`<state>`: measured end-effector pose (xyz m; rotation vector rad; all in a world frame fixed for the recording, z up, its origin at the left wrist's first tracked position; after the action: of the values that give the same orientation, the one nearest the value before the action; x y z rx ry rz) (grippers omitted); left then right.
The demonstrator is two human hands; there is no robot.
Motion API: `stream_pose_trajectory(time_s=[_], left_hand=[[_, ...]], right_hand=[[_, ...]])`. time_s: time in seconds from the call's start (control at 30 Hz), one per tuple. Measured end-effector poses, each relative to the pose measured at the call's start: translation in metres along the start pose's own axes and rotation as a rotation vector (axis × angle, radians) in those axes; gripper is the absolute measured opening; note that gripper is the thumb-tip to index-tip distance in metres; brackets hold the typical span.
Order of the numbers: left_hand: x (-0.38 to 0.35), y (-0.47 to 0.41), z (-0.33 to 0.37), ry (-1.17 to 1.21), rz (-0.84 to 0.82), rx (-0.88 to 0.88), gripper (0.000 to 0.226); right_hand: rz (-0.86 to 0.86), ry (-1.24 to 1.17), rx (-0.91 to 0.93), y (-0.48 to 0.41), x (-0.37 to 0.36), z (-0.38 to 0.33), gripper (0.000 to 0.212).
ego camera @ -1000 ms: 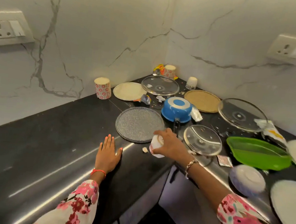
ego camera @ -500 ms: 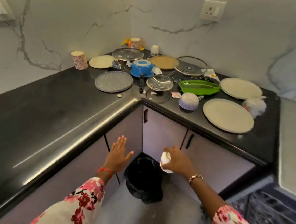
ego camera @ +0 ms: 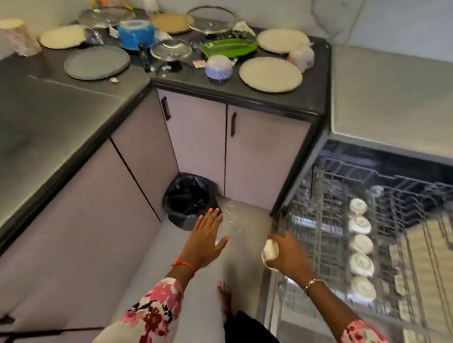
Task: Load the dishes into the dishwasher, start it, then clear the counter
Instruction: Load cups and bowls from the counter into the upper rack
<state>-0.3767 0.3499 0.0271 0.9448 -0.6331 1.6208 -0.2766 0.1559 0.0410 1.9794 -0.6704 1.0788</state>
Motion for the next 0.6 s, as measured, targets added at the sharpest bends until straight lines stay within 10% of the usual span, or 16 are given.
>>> stream_pose_trajectory(time_s=[0.6], left_hand=[[-0.100, 0.018, 0.153, -0.051, -0.189, -0.245, 0.078]], right_hand=[[0.135, -0.132, -0.266, 0.132, 0.020, 0.156, 0.061]])
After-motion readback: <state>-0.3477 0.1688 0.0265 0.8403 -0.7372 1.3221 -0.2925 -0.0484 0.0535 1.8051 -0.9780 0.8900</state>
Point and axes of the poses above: each hand's wrist, its own y-axis away from the middle knuckle, its own x-axis out of the back of the hand, z = x × y, the point moved 4 cm from there along -y, towards the middle knuckle, and after that the axes turned 8 degrees about y, right-handed, at the moved point
